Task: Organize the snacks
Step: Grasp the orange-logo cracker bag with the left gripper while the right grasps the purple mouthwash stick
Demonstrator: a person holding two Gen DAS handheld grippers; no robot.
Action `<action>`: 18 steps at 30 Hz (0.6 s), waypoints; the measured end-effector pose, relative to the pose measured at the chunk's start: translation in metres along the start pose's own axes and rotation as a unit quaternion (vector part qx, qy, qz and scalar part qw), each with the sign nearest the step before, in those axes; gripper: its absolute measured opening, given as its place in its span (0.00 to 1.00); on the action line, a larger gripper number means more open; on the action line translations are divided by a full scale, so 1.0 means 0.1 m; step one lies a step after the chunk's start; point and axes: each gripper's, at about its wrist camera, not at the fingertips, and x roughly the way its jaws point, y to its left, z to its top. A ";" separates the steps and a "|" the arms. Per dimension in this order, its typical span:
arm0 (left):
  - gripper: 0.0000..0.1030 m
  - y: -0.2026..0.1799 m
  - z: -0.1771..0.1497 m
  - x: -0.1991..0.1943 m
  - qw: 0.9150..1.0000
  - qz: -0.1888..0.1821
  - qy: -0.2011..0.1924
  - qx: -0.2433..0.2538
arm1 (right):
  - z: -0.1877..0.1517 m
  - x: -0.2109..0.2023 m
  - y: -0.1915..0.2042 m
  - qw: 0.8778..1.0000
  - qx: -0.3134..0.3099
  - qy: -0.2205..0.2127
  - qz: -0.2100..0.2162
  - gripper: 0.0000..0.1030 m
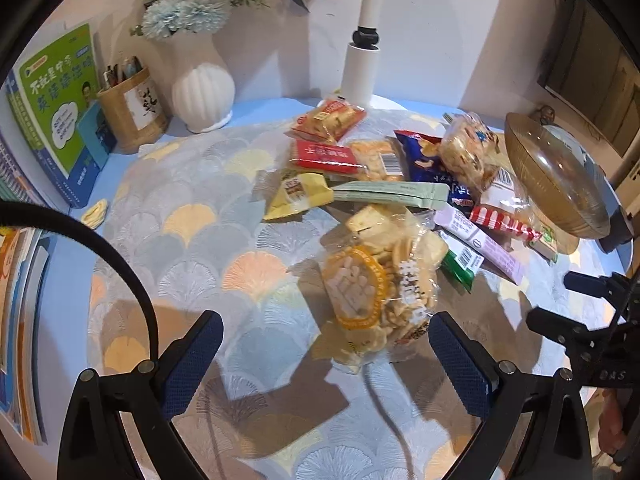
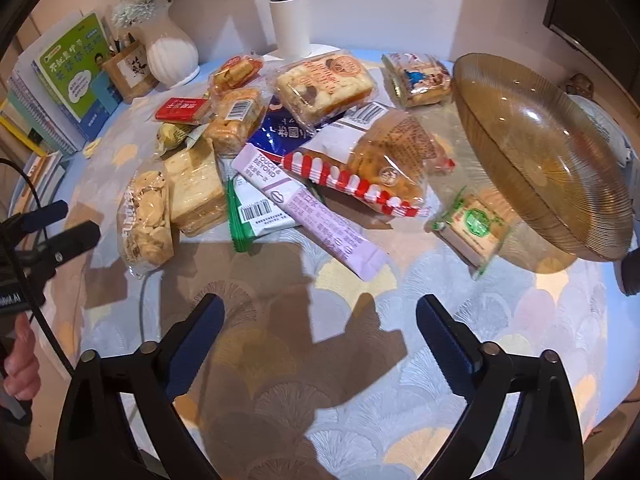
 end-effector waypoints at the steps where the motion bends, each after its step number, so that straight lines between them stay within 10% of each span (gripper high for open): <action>1: 1.00 -0.01 0.00 0.01 1.000 -0.003 0.002 -0.001 | 0.02 0.02 0.00 1.000 -0.001 0.004 0.003 0.84; 18: 1.00 0.03 0.10 0.37 0.995 -0.066 0.050 -0.047 | 0.27 0.26 0.00 0.999 -0.009 0.022 0.021 0.64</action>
